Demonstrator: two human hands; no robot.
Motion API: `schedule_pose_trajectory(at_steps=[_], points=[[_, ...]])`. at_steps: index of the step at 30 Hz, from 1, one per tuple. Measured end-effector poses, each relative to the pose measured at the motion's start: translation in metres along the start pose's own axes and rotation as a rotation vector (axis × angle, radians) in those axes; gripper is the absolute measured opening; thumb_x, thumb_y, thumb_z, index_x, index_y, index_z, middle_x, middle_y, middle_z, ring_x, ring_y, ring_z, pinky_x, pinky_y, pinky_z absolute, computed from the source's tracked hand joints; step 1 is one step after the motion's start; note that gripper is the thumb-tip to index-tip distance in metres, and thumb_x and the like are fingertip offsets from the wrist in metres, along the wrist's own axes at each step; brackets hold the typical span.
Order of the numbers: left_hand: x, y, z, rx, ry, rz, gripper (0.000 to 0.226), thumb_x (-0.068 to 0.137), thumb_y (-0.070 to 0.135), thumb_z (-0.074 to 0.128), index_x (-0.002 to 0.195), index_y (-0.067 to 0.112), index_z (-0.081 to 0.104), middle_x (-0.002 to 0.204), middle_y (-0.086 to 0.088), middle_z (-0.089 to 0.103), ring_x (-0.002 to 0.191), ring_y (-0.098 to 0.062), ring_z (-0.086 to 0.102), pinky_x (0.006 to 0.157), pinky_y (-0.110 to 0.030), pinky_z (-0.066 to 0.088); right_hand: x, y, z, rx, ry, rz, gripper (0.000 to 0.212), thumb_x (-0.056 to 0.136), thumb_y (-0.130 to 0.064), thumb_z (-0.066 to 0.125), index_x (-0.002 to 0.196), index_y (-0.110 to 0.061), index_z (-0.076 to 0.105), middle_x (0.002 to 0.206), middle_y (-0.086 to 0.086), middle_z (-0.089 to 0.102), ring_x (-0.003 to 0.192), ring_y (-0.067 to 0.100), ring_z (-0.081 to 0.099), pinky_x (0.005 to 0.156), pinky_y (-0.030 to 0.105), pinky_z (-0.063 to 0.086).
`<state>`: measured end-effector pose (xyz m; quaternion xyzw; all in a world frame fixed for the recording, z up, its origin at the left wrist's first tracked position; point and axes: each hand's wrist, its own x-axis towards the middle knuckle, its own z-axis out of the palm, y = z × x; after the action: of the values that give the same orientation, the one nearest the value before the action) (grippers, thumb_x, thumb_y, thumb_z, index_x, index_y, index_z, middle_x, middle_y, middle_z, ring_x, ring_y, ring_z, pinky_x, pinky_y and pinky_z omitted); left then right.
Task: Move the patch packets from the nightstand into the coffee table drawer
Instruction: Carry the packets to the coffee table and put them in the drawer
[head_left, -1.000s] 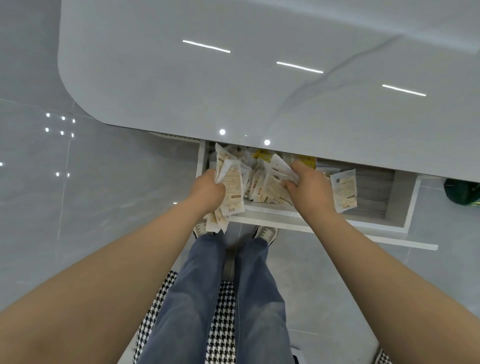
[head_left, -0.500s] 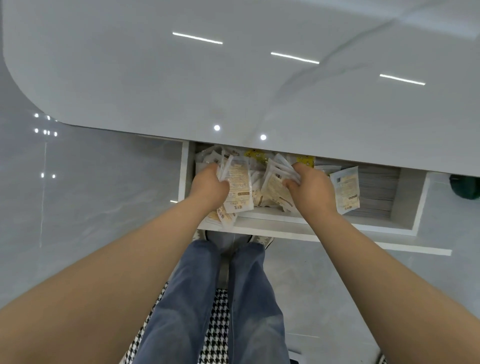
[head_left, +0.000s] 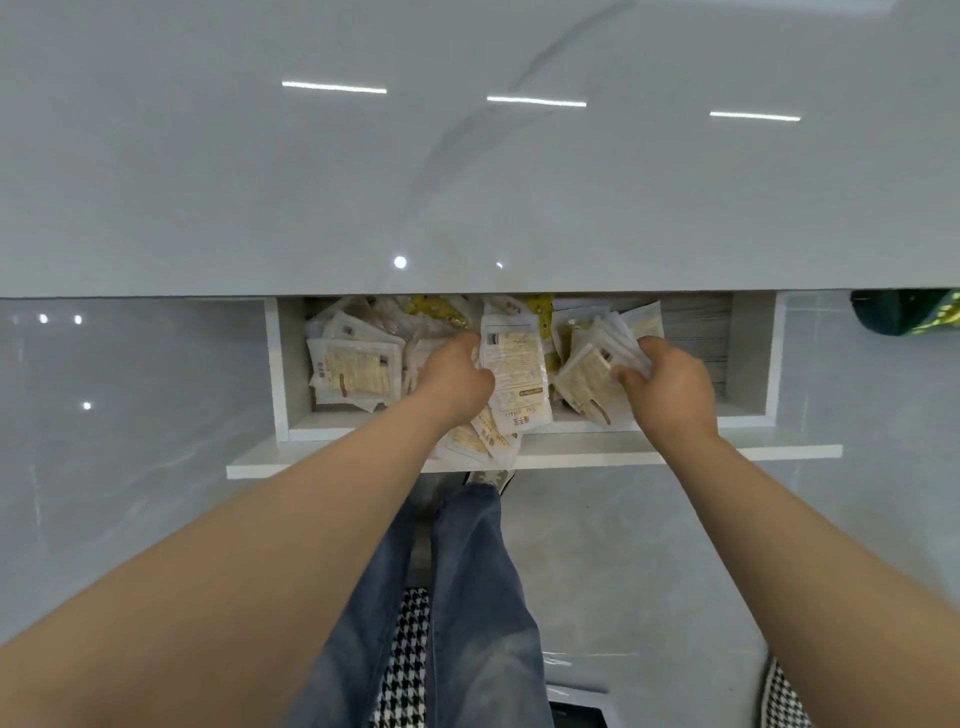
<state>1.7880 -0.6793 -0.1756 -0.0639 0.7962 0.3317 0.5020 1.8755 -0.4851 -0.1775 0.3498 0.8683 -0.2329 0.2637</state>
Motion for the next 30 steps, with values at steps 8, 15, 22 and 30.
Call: schedule_pose_trajectory(at_steps=[8,15,22,30], points=[[0.018,0.019,0.032,-0.002,0.047,0.004,0.042,0.095,0.014,0.051,0.135,0.013,0.042,0.128,-0.008,0.055,0.111,-0.025,0.055,0.080,-0.026,0.045,0.010,0.020,0.005,-0.023,0.011,0.057,0.038,0.092,-0.019,0.058,0.128,-0.013,0.047,0.113,0.014,0.061,0.094,0.031,0.060,0.068,0.032,0.045],[0.030,0.016,0.038,0.114,0.048,0.030,0.079,0.090,0.017,0.061,0.150,0.024,0.011,0.152,-0.009,0.027,0.136,-0.028,0.035,0.108,-0.037,0.036,0.012,0.027,0.010,-0.060,-0.047,0.107,0.067,0.088,-0.019,0.064,0.144,-0.013,0.028,0.152,0.017,0.022,0.127,0.037,0.042,0.100,0.041,0.042],[0.013,0.016,0.022,0.497,0.043,0.107,0.062,0.093,0.028,0.055,0.148,0.023,0.025,0.157,-0.009,0.015,0.144,-0.036,0.008,0.116,-0.045,0.018,-0.001,0.012,0.005,-0.100,-0.132,-0.002,0.052,0.090,-0.017,0.061,0.138,-0.012,0.043,0.131,0.015,0.049,0.114,0.031,0.053,0.088,0.036,0.047],[-0.044,0.032,-0.013,0.691,0.023,0.228,0.041,0.091,0.015,0.054,0.131,0.011,0.045,0.131,-0.011,0.051,0.117,-0.027,0.051,0.089,-0.033,0.043,-0.040,-0.017,-0.029,-0.298,-0.169,-0.158,0.042,0.089,-0.014,0.055,0.131,-0.013,0.049,0.123,0.011,0.054,0.108,0.028,0.055,0.083,0.035,0.048]])
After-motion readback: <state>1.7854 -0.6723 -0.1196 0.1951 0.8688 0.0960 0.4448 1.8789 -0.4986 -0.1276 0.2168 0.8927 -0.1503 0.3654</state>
